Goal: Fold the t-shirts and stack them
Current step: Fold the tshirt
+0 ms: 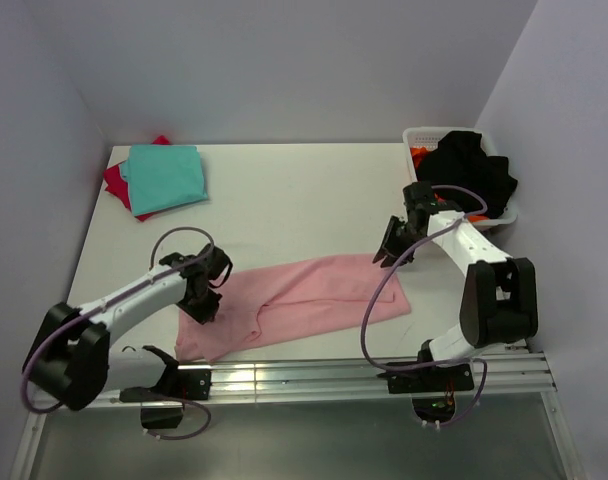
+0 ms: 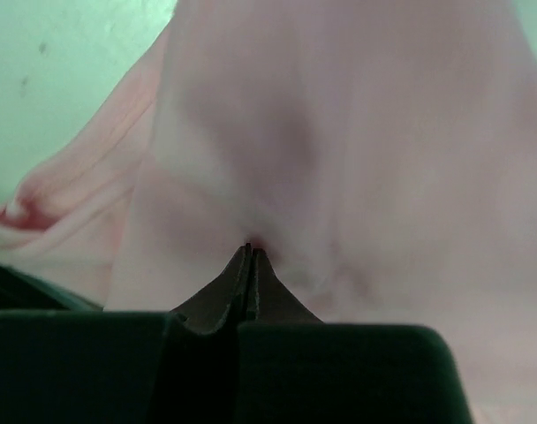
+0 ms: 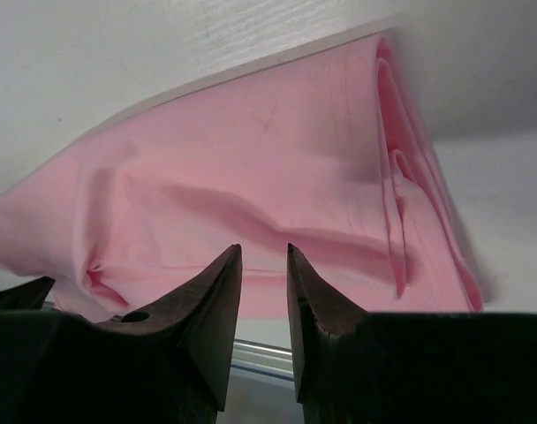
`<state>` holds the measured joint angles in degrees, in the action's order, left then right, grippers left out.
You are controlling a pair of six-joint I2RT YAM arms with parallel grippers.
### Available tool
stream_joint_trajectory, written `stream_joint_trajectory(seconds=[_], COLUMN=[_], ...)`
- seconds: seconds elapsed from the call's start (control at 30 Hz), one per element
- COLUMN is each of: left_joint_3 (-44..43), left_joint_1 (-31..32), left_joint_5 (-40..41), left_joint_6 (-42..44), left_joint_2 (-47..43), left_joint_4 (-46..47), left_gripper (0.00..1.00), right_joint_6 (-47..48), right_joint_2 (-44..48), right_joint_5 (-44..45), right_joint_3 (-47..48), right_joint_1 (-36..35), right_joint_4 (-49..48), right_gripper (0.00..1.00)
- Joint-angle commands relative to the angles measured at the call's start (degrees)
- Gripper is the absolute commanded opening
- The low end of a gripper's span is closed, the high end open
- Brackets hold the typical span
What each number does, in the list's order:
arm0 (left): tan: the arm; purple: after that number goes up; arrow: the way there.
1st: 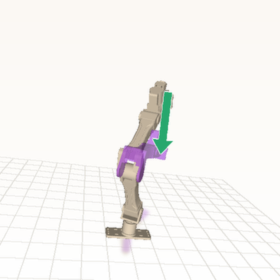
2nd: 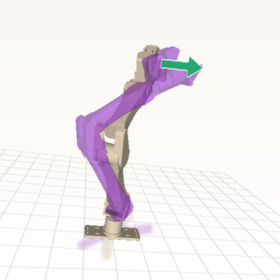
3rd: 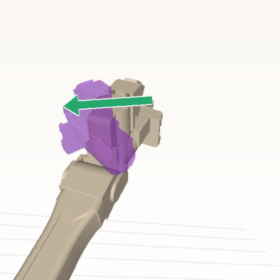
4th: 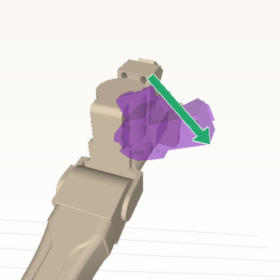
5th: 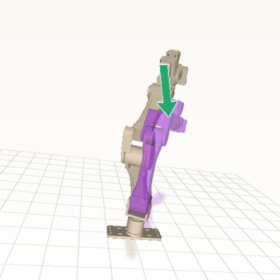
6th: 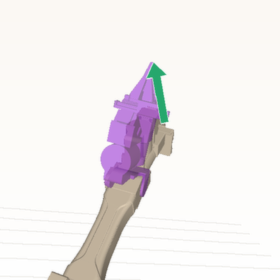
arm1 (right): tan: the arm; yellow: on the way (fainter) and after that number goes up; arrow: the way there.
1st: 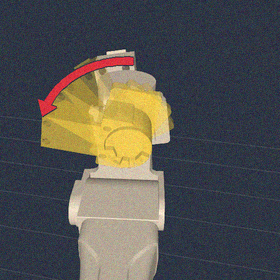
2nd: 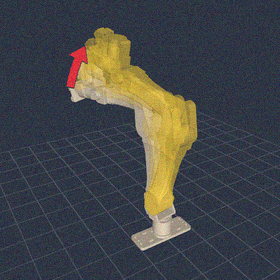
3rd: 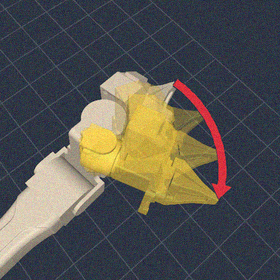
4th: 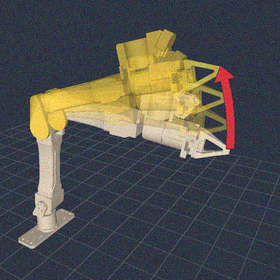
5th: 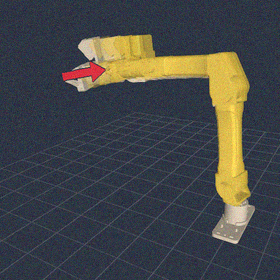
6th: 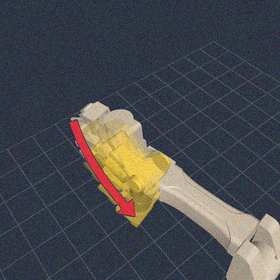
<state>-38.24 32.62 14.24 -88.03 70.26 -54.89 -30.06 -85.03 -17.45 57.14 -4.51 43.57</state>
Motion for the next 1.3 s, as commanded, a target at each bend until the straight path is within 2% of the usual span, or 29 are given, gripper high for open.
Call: stream_joint_trajectory(seconds=[0.0, 0.1, 0.17, 0.2, 0.4, 0.5, 0.57, 0.6, 0.63, 0.67, 0.7, 0.73, 0.77, 0.8, 0.83, 0.87, 0.9, 0.93, 0.97, 1.0, 1.03, 1.07, 1.1, 1.17, 1.2, 1.27], left_joint_3=[-3.67, -5.26, -6.58, -7.02, -14.48, -23.70, -33.09, -40.70, -44.95, -49.43, -59.40, -64.72, -70.16, -81.09, -86.69, -91.96, -100.72, -103.76, -105.10, -103.11, -101.44, -100.03, -96.79, -93.87, -93.51, -95.69], left_joint_1=[-5.80, -7.83, -9.94, -10.55, -15.21, -16.71, -17.68, -17.85, -18.29, -18.38, -18.47, -18.56, -18.56, -18.56, -18.56, -18.38, -17.95, -17.68, -17.33, -16.28, -15.75, -15.22, -14.52, -14.43, -14.78, -15.13], left_joint_5=[-1.05, -2.02, -2.81, -3.68, -4.14, -1.94, -0.28, 0.00, 0.52, 0.87, 0.62, 0.27, -0.52, -4.36, -6.31, -8.85, -14.80, -18.77, -22.81, -30.60, -31.81, -31.82, -32.69, -33.49, -33.40, -33.93], left_joint_6=[9.26, 11.64, 13.40, 14.02, 19.47, 23.16, 25.97, 26.94, 28.86, 29.84, 30.98, 32.81, 34.23, 35.89, 38.00, 39.15, 41.16, 41.70, 42.67, 43.98, 44.26, 44.52, 44.87, 44.52, 44.44, 44.70], left_joint_2=[6.70, 11.03, 15.24, 17.87, 29.90, 35.54, 41.87, 46.59, 49.16, 51.88, 57.83, 61.02, 64.27, 70.83, 74.11, 77.19, 82.27, 83.97, 84.68, 83.47, 82.16, 80.32, 76.47, 72.41, 69.52, 66.61], left_joint_4=[6.98, 9.27, 11.11, 11.91, 12.89, 11.13, 8.85, 7.79, 5.87, 4.46, 3.14, 0.17, -0.56, -0.91, -2.48, -2.41, -1.54, 1.95, 6.33, 10.29, 13.47, 17.41, 19.11, 21.93, 22.02, 21.41], left_gripper=[0.00, 0.00, 0.00, 0.00, 0.00, 0.00, 0.00, 0.00, 0.00, 0.00, 0.00, 0.00, 0.00, 0.00, 0.00, 0.00, 0.00, 0.00, 0.00, 0.00, 0.02, 0.09, 0.30, 0.57, 0.81, 0.99], right_joint_6=[0.79, 1.76, 2.20, 2.55, 2.47, 1.51, 0.28, -0.51, -1.13, -1.75, -3.58, -4.90, -6.31, -8.93, -10.18, -11.32, -11.33, -10.64, -7.24, -5.29, -3.61, -2.12, -2.02, -2.19, -2.28, -2.02], right_joint_2=[-5.29, -10.30, -12.78, -15.14, -20.26, -19.39, -17.37, -17.01, -16.92, -17.09, -17.09, -17.09, -17.44, -17.97, -18.84, -21.55, -23.14, -26.99, -29.03, -30.96, -32.72, -34.48, -34.67, -33.88, -33.62, -33.44], right_joint_5=[1.36, 3.21, 5.57, 6.20, 7.95, 7.70, 5.86, 5.16, 5.41, 5.24, 3.32, 2.17, 1.29, 0.24, -1.60, -3.19, -4.59, -7.39, -8.64, -8.48, -4.47, -3.13, -2.42, -0.05, 0.83, 2.50], right_joint_3=[3.05, 4.11, 4.90, 5.69, 7.11, 4.48, 2.02, 0.44, 0.16, -0.10, -1.06, -1.77, -2.30, -2.91, -2.48, -1.78, 1.10, 3.65, 10.29, 14.27, 18.23, 23.92, 25.63, 28.53, 29.42, 32.22], right_joint_1=[-1.72, -2.43, -2.34, -2.34, -1.99, -2.08, -3.30, -4.70, -6.80, -11.78, -14.53, -17.26, -22.85, -25.87, -29.03, -35.50, -38.78, -42.04, -47.90, -50.48, -52.77, -54.36, -55.94, -55.96, -55.69, -55.34], right_joint_4=[-1.38, -1.73, -1.82, -1.65, 0.02, 1.25, 0.29, 0.20, 1.15, 1.43, 0.99, 0.38, -0.24, -1.02, -2.42, -3.22, -5.06, -5.51, -5.25, -1.77, 0.96, 3.16, 5.01, 5.99, 7.65, 9.42], right_gripper=[0.35, 0.34, 0.09, 0.00, 0.00, 0.00, 0.00, 0.00, 0.00, 0.00, 0.00, 0.00, 0.00, 0.00, 0.00, 0.00, 0.00, 0.00, 0.00, 0.00, 0.00, 0.00, 0.00, 0.00, 0.00, 0.00])
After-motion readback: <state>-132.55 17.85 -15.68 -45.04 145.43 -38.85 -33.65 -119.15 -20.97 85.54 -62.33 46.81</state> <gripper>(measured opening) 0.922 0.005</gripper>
